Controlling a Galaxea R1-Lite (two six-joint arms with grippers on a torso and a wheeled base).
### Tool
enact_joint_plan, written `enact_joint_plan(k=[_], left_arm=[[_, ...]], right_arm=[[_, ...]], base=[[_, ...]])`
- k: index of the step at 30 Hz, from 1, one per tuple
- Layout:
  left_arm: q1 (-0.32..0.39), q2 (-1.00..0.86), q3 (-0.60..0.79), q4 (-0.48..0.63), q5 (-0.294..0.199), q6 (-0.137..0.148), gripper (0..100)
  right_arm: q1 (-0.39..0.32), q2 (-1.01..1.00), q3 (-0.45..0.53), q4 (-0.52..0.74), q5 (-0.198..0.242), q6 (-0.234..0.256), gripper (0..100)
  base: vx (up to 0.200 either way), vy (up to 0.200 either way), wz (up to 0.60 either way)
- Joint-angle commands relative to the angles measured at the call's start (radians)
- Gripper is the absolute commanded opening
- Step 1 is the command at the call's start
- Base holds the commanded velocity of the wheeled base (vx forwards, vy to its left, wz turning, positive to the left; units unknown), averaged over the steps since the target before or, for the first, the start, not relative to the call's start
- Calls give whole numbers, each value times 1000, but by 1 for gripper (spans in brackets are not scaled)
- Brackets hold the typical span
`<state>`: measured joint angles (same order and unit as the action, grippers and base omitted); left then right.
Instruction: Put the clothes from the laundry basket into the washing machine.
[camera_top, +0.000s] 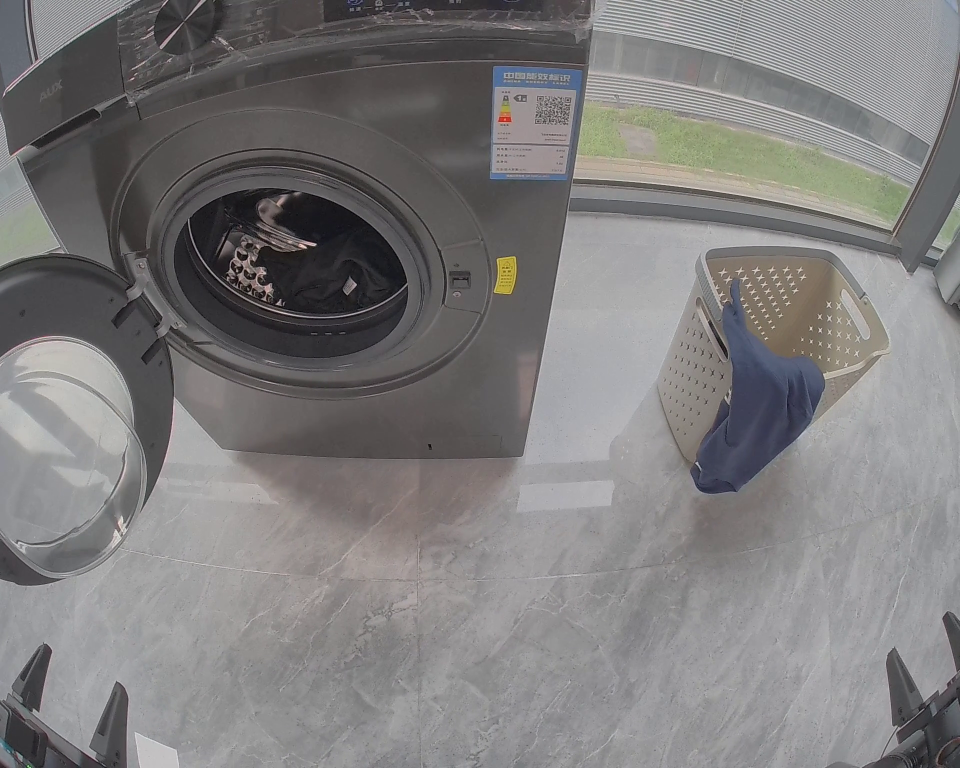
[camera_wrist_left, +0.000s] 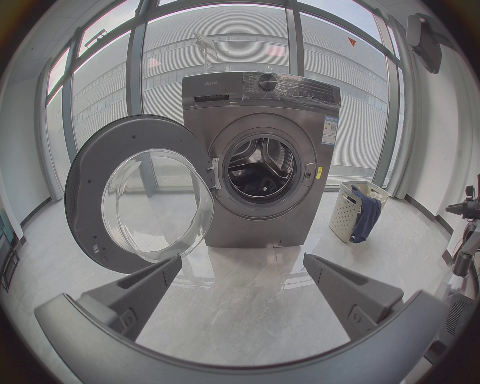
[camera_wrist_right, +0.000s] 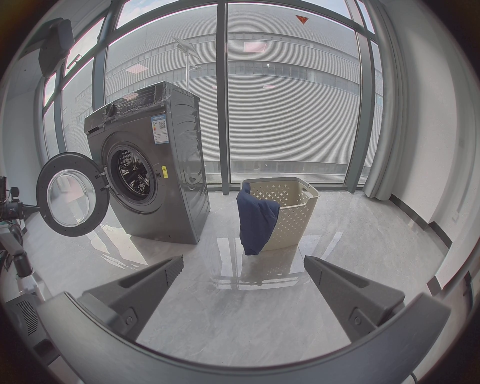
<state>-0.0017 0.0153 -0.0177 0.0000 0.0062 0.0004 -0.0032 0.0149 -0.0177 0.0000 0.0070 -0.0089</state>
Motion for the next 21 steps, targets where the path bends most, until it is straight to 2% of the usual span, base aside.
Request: enact_joint_plan(k=[1,9,18,21], left_arm=[[0,-15,18,0,0,0,100],[0,-15,18,-2,-3,3,100],[0,-15,18,0,-3,1,100],[0,-15,18,0,3,0,100]], right_arm=[[0,-3,16,0,1,0,100],[0,-3,16,0,1,0,100],[0,-3,16,0,1,0,100],[0,-4,16,0,1,0,100]], base=[[0,-200,0],[0,-200,0],[0,0,0],[0,-200,0]])
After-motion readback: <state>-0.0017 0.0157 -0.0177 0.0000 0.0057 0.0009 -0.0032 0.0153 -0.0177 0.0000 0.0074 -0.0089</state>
